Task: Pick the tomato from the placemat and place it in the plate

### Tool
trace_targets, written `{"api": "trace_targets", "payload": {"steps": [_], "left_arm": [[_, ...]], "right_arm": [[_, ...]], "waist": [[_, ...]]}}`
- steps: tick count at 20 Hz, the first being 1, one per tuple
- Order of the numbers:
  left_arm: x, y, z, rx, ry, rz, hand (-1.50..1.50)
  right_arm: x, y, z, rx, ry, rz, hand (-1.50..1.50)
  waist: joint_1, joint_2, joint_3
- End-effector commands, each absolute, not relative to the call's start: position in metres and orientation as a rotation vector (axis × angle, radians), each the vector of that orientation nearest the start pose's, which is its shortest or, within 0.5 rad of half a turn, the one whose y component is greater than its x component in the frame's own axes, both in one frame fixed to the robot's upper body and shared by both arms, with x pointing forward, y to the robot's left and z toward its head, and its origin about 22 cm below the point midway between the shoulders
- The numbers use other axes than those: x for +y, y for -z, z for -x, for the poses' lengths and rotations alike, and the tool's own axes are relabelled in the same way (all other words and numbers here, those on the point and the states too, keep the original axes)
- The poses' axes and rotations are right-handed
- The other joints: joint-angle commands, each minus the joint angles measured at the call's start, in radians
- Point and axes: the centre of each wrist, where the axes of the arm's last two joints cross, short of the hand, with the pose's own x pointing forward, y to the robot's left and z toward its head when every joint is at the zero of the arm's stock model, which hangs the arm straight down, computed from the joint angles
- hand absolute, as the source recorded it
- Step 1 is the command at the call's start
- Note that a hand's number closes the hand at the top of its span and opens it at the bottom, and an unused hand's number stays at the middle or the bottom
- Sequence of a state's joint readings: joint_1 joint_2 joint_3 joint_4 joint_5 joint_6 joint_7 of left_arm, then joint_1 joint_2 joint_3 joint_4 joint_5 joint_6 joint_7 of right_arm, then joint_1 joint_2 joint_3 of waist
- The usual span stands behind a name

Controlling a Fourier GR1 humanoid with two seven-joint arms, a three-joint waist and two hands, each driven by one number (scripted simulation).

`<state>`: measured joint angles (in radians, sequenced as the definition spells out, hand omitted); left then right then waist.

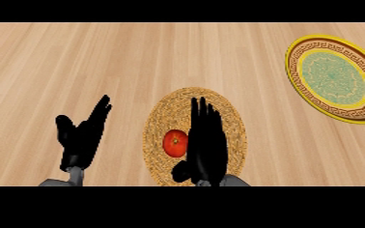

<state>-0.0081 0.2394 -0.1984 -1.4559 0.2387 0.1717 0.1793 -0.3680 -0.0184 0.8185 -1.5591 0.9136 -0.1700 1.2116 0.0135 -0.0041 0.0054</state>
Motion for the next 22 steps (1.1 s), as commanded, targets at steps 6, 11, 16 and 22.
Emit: {"api": "trace_targets", "payload": {"steps": [6,11,16,22], "left_arm": [[0.238,0.022,-0.241,-1.172,0.015,0.018,0.00],[0.232,0.041,-0.228,-1.175,0.026,0.005,0.00],[0.232,0.031,-0.231,-1.172,0.017,-0.025,0.00],[0.233,0.033,-0.234,-1.193,0.034,0.014,0.00]], "right_arm": [[-0.017,-0.046,-0.230,-0.917,-0.713,0.827,-1.50],[-0.006,-0.032,-0.223,-0.897,-0.885,0.829,1.50],[-0.012,-0.026,-0.232,-0.916,-0.880,0.870,1.50],[-0.026,-0.045,-0.295,-0.871,-0.673,0.986,1.50]], "waist": [[0.000,0.005,-0.005],[0.001,0.005,-0.006],[-0.010,0.003,-0.005],[-0.002,0.010,-0.007]]}}
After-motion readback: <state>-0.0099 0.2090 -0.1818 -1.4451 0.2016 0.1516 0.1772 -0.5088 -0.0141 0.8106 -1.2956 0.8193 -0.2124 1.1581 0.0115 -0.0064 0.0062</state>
